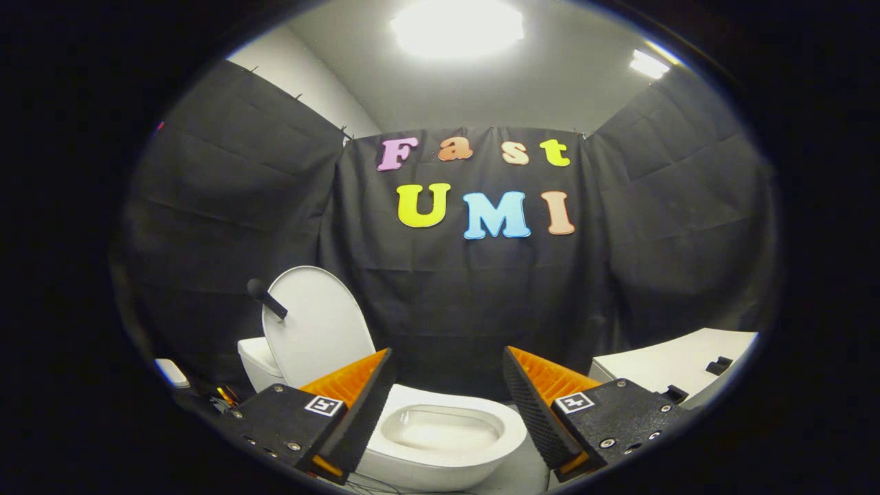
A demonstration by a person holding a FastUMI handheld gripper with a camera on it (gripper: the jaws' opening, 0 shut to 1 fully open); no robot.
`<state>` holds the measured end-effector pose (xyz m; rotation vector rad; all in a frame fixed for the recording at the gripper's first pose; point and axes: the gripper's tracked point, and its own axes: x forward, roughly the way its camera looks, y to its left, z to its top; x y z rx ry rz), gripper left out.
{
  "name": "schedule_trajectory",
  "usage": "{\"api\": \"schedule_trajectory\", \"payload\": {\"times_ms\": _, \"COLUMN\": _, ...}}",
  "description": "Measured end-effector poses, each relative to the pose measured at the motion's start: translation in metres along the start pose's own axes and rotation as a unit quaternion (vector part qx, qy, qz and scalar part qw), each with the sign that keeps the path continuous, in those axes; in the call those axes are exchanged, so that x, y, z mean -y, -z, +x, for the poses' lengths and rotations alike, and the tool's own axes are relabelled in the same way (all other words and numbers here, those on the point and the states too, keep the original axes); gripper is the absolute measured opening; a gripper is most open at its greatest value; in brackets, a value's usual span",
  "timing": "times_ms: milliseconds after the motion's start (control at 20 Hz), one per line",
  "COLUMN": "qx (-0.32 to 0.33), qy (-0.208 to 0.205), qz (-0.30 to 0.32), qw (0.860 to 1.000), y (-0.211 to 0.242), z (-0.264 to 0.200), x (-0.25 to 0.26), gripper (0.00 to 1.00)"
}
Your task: Open the toilet lid.
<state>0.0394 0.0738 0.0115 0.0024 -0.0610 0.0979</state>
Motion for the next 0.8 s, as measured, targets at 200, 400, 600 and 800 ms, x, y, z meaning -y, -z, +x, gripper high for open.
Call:
{"api": "schedule_trajectory", "payload": {"times_ms": 200, "qx": -0.005, "qy": 0.02, "qz": 0.004, "qw": 1.0, "y": 0.004, "z": 0.0, "x": 0.013, "gripper": 0.96}}
{"api": "schedule_trajectory", "payload": {"times_ms": 400, "qx": -0.013, "qy": 0.034, "qz": 0.001, "qw": 0.999, "y": 0.01, "z": 0.003, "x": 0.019, "gripper": 0.96}}
{"api": "schedule_trajectory", "payload": {"times_ms": 600, "qx": -0.021, "qy": 0.043, "qz": -0.005, "qw": 0.999, "y": 0.013, "z": 0.002, "x": 0.024, "gripper": 0.96}}
{"api": "schedule_trajectory", "payload": {"times_ms": 800, "qx": -0.022, "qy": 0.046, "qz": -0.005, "qw": 0.999, "y": 0.012, "z": 0.001, "x": 0.024, "gripper": 0.96}}
